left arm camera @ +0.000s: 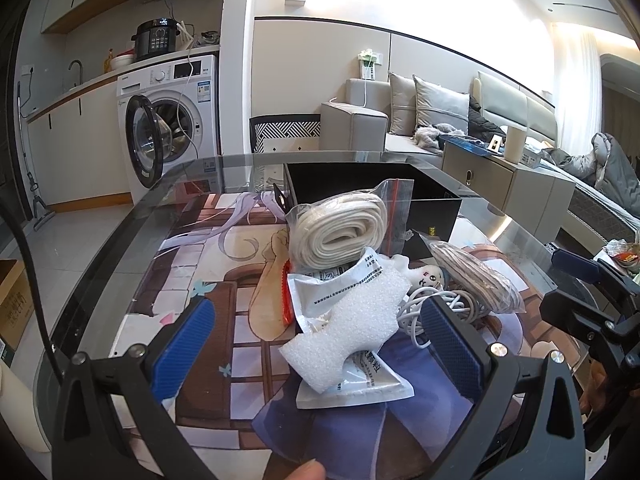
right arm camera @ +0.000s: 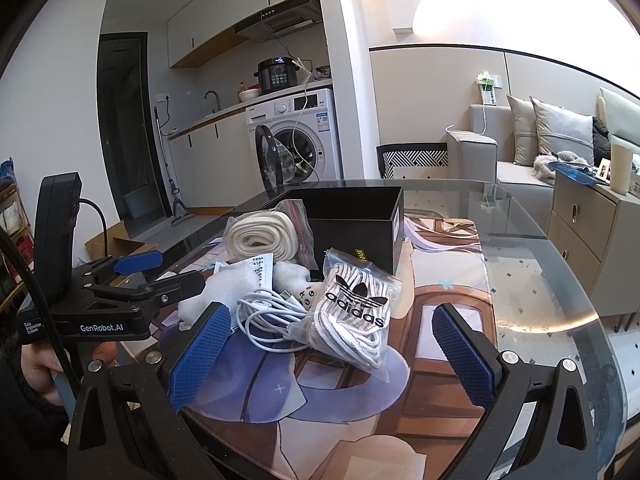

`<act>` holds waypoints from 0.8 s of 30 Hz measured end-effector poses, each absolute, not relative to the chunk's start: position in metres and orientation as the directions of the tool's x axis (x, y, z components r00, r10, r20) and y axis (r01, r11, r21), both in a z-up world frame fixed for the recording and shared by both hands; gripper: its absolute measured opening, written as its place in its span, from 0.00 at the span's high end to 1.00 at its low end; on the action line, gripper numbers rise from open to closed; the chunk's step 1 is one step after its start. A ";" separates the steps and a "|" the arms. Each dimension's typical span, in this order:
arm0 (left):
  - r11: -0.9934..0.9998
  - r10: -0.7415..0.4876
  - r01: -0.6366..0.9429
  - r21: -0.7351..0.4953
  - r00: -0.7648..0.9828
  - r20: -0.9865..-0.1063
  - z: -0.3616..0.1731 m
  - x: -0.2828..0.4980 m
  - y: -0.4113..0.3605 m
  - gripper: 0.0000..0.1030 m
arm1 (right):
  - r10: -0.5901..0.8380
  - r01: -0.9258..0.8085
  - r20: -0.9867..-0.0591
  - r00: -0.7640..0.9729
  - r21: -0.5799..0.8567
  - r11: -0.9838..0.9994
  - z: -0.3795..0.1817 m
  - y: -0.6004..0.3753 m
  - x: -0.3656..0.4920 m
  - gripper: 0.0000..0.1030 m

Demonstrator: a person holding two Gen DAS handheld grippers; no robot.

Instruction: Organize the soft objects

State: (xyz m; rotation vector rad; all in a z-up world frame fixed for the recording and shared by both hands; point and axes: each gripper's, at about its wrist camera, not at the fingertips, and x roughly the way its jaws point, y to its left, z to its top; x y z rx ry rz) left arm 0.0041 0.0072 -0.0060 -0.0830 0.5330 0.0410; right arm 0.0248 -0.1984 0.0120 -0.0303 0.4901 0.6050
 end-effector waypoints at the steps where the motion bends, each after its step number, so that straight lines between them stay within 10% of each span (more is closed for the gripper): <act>1: 0.996 0.018 -0.061 -0.067 0.860 -0.509 -0.006 0.004 0.007 0.00 | 0.539 -0.552 -0.451 0.712 0.114 0.826 0.012 -0.198 0.025 0.00; 24: 0.996 0.021 -0.064 -0.065 0.857 -0.514 -0.007 0.004 0.007 0.00 | 0.538 -0.553 -0.452 0.711 0.113 0.825 0.012 -0.199 0.025 0.00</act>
